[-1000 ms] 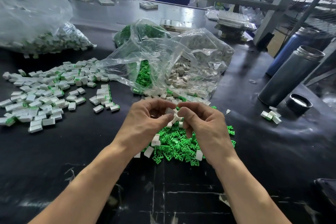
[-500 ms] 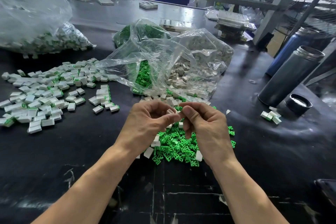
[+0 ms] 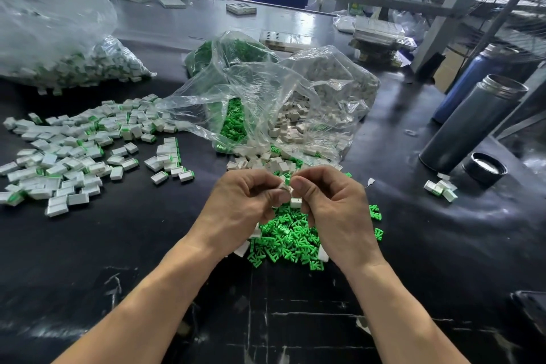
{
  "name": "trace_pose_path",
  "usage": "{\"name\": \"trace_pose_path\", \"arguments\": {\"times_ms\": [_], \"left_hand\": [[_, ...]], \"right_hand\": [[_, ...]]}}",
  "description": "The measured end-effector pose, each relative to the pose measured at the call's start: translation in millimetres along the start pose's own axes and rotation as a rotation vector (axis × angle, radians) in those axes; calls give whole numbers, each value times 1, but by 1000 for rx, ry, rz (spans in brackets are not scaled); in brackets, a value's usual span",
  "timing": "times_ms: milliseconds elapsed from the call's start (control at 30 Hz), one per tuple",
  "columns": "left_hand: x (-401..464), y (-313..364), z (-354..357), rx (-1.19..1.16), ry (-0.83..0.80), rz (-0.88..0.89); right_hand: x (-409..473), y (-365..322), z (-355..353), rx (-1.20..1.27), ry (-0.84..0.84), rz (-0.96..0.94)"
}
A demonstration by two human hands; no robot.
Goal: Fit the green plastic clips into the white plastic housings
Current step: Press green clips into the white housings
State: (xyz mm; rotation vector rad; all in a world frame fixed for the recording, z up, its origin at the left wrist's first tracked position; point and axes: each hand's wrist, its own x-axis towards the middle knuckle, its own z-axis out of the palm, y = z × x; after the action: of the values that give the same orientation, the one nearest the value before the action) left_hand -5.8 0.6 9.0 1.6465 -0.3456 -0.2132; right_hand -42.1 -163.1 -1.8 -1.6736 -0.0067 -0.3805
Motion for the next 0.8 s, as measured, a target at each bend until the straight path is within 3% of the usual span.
{"name": "trace_pose_path", "arguments": {"times_ms": [200, 633, 800], "left_hand": [[-1, 2, -1, 21, 9, 4], [0, 2, -5, -3, 71, -7], [-2, 3, -2, 48, 64, 42]], "right_hand": [[0, 1, -1, -186, -30, -81], [0, 2, 1, -38, -55, 26], [-2, 2, 3, -98, -21, 30]]}}
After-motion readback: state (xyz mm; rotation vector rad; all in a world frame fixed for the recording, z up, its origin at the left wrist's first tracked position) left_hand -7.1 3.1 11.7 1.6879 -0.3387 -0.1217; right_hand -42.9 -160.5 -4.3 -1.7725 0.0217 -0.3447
